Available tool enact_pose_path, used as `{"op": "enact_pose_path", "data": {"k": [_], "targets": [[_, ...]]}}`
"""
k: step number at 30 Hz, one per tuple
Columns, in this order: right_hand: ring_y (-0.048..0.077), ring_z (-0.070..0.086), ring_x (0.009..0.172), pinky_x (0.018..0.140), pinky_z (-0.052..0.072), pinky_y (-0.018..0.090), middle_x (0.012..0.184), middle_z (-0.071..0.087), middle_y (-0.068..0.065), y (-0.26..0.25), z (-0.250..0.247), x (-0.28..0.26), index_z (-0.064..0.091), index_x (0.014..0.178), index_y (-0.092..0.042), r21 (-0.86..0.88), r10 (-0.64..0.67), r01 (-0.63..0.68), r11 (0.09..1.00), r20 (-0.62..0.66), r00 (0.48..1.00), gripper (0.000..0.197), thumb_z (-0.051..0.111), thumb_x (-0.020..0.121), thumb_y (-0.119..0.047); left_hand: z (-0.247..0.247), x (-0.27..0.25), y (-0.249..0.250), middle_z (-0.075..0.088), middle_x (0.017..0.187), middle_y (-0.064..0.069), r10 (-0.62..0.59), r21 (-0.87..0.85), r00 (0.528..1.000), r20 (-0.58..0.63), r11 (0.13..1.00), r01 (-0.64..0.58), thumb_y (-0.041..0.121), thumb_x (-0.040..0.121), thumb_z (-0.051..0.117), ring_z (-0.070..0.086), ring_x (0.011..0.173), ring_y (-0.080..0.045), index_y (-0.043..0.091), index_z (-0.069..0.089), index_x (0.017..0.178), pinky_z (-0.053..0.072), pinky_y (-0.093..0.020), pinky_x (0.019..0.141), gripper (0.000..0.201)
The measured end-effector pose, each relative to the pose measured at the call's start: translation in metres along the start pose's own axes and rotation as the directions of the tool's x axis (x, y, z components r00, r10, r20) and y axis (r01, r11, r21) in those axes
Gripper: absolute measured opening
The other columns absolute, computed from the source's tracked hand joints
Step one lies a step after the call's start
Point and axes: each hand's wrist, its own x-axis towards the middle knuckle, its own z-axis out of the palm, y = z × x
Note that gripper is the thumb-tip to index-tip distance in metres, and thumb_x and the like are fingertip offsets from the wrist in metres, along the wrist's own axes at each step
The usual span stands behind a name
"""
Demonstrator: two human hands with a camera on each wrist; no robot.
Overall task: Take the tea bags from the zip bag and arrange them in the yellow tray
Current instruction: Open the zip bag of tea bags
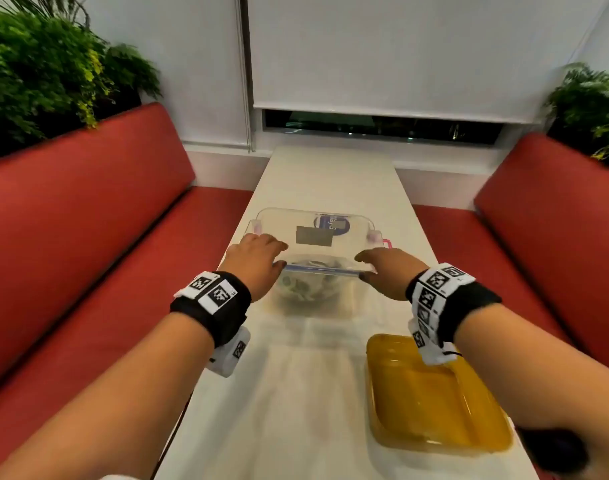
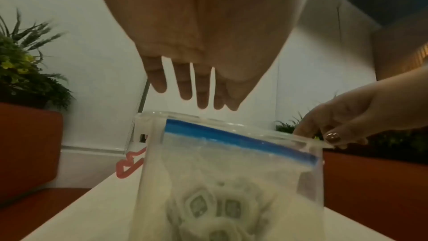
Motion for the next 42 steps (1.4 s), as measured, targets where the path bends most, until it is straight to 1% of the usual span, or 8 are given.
{"op": "enact_pose_path", "data": {"k": [3, 7, 16, 23, 26, 32, 36, 42], "targets": [[0.027, 0.054, 0.117, 0.097, 0.043, 0.034, 0.133, 0.056, 0.005, -0.002, 0.005, 0.010, 0.047, 0.137, -0.023, -0.095, 0.028, -0.017, 0.995, 0.118, 0.993, 0.038, 0.039, 0.100, -0.032, 0.005, 0.008, -0.004, 0.061, 0.125, -0.001, -0.028, 0.126, 0.992, 0.121, 0.992, 0.013, 0.035, 0.102, 0.033, 0.050, 0.116, -0.028, 0.024, 0.056, 0.126, 0.038, -0.039, 0.087, 0.035], [0.027, 0.057, 0.108, 0.093, 0.045, 0.034, 0.120, 0.062, 0.007, -0.002, 0.004, 0.015, 0.058, 0.126, -0.018, -0.076, 0.014, -0.001, 0.997, 0.164, 0.986, 0.032, 0.040, 0.100, -0.024, 0.010, 0.013, -0.007, 0.067, 0.106, -0.003, -0.044, 0.045, 0.982, 0.182, 0.998, 0.036, 0.033, 0.102, 0.032, 0.058, 0.099, -0.028, 0.022, 0.063, 0.110, 0.034, -0.036, 0.079, 0.034], [0.016, 0.059, 0.070, 0.058, 0.051, 0.021, 0.096, 0.066, 0.005, 0.003, -0.003, 0.018, 0.068, 0.098, -0.012, 0.277, 0.063, -0.052, 0.960, -0.034, 0.997, 0.014, 0.070, 0.084, -0.015, 0.004, 0.014, -0.019, 0.069, 0.096, 0.009, -0.032, -0.208, 0.996, 0.078, 0.977, 0.048, 0.028, 0.094, 0.055, 0.062, 0.094, -0.019, 0.028, 0.069, 0.098, 0.045, -0.038, 0.090, 0.015], [0.024, 0.069, 0.066, 0.067, 0.060, 0.036, 0.082, 0.068, 0.011, 0.003, -0.016, 0.015, 0.069, 0.091, -0.008, 0.478, 0.148, -0.003, 0.878, -0.265, 0.953, 0.007, 0.067, 0.085, -0.005, -0.016, 0.023, -0.013, 0.067, 0.099, 0.009, -0.026, -0.230, 0.994, -0.110, 0.973, 0.000, 0.025, 0.095, 0.052, 0.058, 0.098, -0.020, 0.032, 0.069, 0.099, 0.044, -0.043, 0.088, 0.018], [0.018, 0.069, 0.062, 0.068, 0.059, 0.033, 0.079, 0.068, 0.004, 0.001, -0.037, 0.008, 0.069, 0.091, -0.011, 0.477, 0.178, 0.046, 0.878, -0.414, 0.893, 0.006, 0.066, 0.086, -0.009, -0.038, 0.029, -0.005, 0.067, 0.102, 0.010, -0.001, -0.200, 0.971, -0.241, 0.979, -0.049, 0.026, 0.097, 0.050, 0.054, 0.100, -0.023, 0.031, 0.067, 0.101, 0.041, -0.042, 0.085, 0.019], [0.020, 0.071, 0.069, 0.074, 0.059, 0.037, 0.078, 0.068, -0.001, -0.010, -0.092, -0.023, 0.067, 0.092, -0.019, 0.600, 0.241, 0.230, 0.766, -0.600, 0.763, 0.008, 0.068, 0.085, -0.014, -0.109, 0.019, 0.010, 0.062, 0.098, 0.005, 0.103, -0.228, 0.841, -0.532, 0.939, -0.259, 0.023, 0.096, 0.050, 0.056, 0.097, -0.023, 0.023, 0.063, 0.100, 0.046, -0.047, 0.081, 0.013], [0.017, 0.071, 0.074, 0.075, 0.058, 0.026, 0.079, 0.070, 0.002, -0.025, -0.114, -0.060, 0.066, 0.098, -0.016, 0.594, 0.205, 0.395, 0.701, -0.698, 0.686, 0.013, 0.066, 0.088, -0.008, -0.148, -0.006, 0.015, 0.056, 0.097, 0.004, 0.169, -0.213, 0.734, -0.658, 0.893, -0.396, 0.018, 0.097, 0.049, 0.054, 0.092, -0.019, 0.013, 0.061, 0.103, 0.044, -0.037, 0.081, 0.014], [0.014, 0.072, 0.075, 0.074, 0.058, 0.025, 0.085, 0.071, 0.003, -0.038, -0.078, -0.088, 0.065, 0.100, -0.017, 0.701, 0.186, 0.416, 0.580, -0.611, 0.770, 0.024, 0.058, 0.090, 0.004, -0.139, -0.046, 0.004, 0.051, 0.092, 0.005, 0.153, -0.310, 0.799, -0.582, 0.867, -0.391, 0.011, 0.095, 0.052, 0.044, 0.083, -0.007, 0.009, 0.060, 0.100, 0.035, -0.019, 0.074, 0.009]]}}
